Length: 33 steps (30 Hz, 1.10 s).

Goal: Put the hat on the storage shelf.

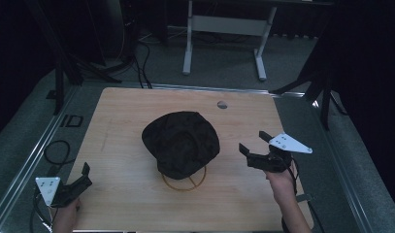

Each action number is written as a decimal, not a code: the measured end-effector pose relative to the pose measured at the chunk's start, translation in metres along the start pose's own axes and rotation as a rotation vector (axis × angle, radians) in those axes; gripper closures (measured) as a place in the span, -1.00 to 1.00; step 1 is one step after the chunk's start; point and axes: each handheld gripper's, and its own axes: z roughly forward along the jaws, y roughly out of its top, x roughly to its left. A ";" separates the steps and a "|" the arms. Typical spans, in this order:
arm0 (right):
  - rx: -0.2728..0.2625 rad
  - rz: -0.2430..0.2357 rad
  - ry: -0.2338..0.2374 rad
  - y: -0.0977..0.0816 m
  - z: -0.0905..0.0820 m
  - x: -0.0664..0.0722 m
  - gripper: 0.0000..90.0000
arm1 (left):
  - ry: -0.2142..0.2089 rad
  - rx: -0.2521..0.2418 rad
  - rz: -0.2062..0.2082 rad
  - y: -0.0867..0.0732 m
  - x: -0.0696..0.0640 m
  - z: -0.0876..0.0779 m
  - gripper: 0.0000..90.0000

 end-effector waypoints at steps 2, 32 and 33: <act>0.007 0.010 -0.022 -0.009 0.000 -0.006 -0.72 | 0.000 0.000 0.000 0.000 0.000 0.000 -0.99; 0.128 0.103 -0.212 -0.107 -0.010 -0.061 -0.71 | 0.000 0.002 -0.002 0.000 0.000 0.000 -0.99; 0.137 0.104 -0.222 -0.110 -0.011 -0.063 -0.71 | 0.000 0.002 -0.002 0.000 0.000 0.000 -0.99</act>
